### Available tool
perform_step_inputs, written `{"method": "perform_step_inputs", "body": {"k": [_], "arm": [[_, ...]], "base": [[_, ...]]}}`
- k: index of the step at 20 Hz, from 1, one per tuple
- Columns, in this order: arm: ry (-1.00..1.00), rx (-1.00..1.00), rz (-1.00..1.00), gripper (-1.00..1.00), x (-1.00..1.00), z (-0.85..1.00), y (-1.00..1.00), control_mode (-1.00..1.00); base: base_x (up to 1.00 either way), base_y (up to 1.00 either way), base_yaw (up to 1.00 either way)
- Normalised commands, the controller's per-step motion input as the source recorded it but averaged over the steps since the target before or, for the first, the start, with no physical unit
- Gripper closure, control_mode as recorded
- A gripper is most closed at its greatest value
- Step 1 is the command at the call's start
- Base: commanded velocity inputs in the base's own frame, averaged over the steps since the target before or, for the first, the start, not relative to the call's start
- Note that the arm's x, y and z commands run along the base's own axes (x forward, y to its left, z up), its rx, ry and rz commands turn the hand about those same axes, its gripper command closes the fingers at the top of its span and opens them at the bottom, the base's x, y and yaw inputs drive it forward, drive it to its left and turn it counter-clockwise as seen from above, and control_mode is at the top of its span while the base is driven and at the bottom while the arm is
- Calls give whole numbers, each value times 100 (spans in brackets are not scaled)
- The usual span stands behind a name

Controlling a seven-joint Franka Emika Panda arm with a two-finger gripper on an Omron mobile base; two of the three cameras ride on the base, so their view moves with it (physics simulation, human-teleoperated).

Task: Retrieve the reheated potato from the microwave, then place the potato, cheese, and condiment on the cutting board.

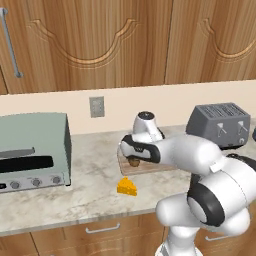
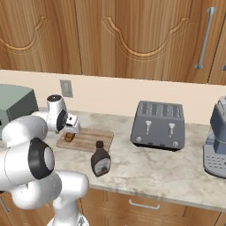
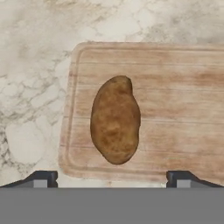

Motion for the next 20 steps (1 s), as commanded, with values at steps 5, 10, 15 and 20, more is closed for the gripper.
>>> {"method": "perform_step_inputs", "body": {"k": [5,10,15,20], "arm": [[0,0,0,-100,-54,13,0,-100],[0,1,7,-100,-58,6,3,-100],[0,4,13,-100,-45,1,8,-100],[4,4,17,-100,-39,8,13,-100]], "base": [[0,0,0],[0,0,0],[0,0,0],[0,0,0]]}}
